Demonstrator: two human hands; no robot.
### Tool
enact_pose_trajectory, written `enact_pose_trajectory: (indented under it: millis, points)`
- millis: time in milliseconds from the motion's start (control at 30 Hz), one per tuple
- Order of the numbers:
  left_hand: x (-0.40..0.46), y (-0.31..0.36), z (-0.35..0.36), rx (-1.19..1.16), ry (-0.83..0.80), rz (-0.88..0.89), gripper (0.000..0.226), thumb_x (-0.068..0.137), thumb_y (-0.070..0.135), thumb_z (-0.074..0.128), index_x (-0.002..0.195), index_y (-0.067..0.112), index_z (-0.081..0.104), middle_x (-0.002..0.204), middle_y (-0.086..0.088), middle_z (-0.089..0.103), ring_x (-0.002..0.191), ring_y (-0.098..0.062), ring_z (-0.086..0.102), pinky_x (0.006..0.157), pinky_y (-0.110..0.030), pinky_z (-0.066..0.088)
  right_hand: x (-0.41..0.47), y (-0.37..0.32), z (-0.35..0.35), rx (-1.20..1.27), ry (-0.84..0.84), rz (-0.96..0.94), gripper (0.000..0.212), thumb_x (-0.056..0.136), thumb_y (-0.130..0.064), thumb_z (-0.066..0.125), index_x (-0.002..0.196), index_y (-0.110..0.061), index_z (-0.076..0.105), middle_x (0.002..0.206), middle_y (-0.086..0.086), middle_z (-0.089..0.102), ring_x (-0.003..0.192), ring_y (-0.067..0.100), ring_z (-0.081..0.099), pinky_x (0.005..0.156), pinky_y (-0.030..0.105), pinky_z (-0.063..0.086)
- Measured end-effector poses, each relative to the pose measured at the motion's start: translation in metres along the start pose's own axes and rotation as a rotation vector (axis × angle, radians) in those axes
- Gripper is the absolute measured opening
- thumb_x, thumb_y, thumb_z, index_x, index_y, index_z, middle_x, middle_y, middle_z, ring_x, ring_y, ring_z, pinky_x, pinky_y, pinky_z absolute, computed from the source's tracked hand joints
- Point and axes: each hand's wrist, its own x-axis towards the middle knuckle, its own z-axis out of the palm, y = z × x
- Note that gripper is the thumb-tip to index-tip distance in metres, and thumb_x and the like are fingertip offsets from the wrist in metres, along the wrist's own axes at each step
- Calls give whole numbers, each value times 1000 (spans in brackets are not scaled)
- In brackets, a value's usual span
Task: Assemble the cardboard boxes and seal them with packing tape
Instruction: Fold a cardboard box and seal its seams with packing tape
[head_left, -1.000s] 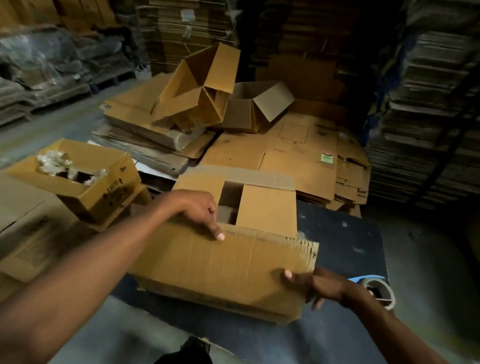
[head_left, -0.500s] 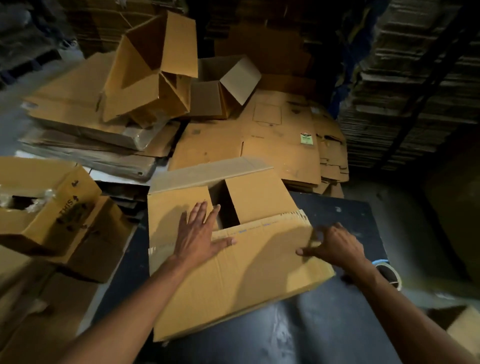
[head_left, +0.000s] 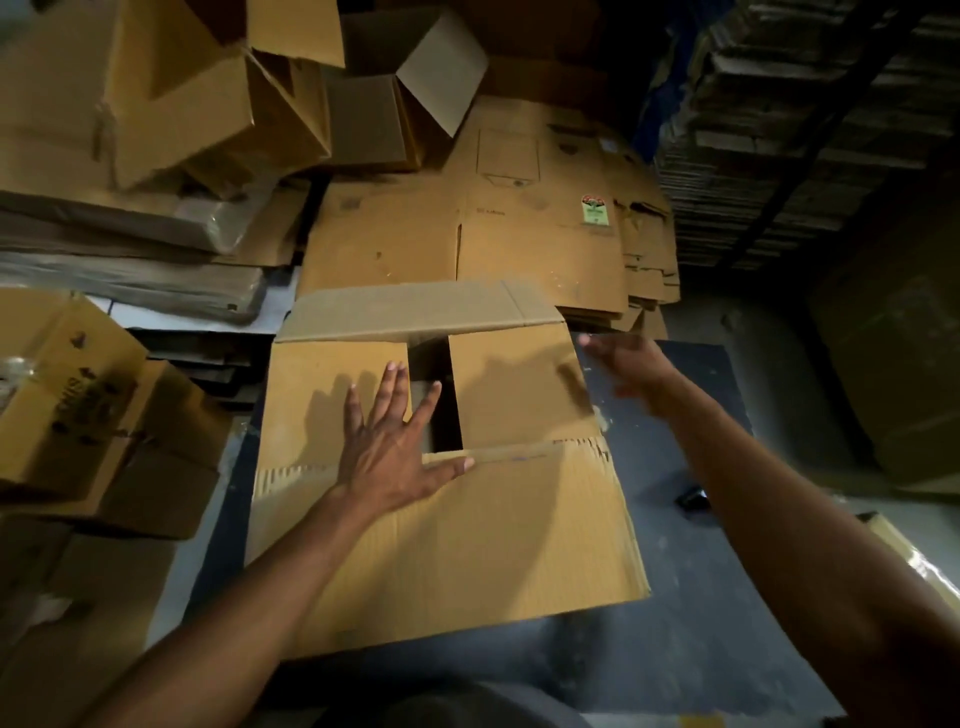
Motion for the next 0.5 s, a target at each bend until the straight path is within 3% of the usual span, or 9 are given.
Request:
enact_pose_trajectory:
  millis: [67, 133, 233, 300, 333, 400, 500]
  points:
    - [4, 6, 0, -7, -27, 32, 111, 76, 101, 16, 163, 37, -10, 169, -13, -23, 153, -25, -33, 121, -64, -16, 50, -20, 4, 197, -2, 119, 59, 92, -59, 67, 132, -16, 61, 127, 7, 63, 116, 31, 59, 89, 49, 54]
    - [2, 7, 4, -4, -56, 53, 109, 77, 99, 12, 165, 37, -5, 171, -11, -20, 154, -25, -31, 121, -63, -14, 99, -29, 10, 297, -27, 193, 70, 87, -64, 69, 134, -14, 54, 130, 7, 64, 118, 30, 59, 94, 52, 52]
    - [-4, 6, 12, -5, -69, 28, 110, 76, 99, 11, 165, 36, -4, 171, -10, -18, 155, -25, -28, 123, -61, -11, 127, -46, 25, 436, -73, 235, 51, 88, -55, 73, 114, -15, 55, 121, 14, 70, 104, 31, 68, 92, 51, 56]
    - [-10, 9, 14, -21, -30, 27, 109, 79, 99, 16, 165, 35, -6, 171, -11, -19, 156, -26, -27, 124, -61, -8, 124, -53, 29, 462, -46, 207, 47, 87, -48, 76, 110, -14, 53, 109, 12, 69, 90, 28, 65, 79, 42, 58]
    - [-13, 11, 15, -32, -13, 37, 109, 80, 98, 18, 165, 34, -7, 171, -10, -19, 156, -25, -27, 124, -61, -7, 121, -54, 31, 481, -42, 198, 56, 83, -51, 79, 117, -13, 55, 107, 11, 67, 89, 27, 64, 74, 39, 56]
    - [-21, 15, 16, -66, 42, 48, 110, 82, 98, 23, 165, 32, -8, 171, -10, -21, 157, -25, -25, 125, -62, -2, 117, -51, 30, 537, -52, 155, 80, 72, -70, 76, 128, -15, 59, 120, 10, 66, 98, 27, 65, 81, 40, 57]
    - [-26, 19, 15, -97, 164, 27, 117, 80, 97, 32, 166, 27, -5, 171, -16, -17, 159, -32, -17, 125, -61, 3, 98, -50, 22, 653, -72, 94, 103, 71, -98, 41, 131, -18, 61, 124, 7, 64, 115, 30, 60, 105, 54, 48]
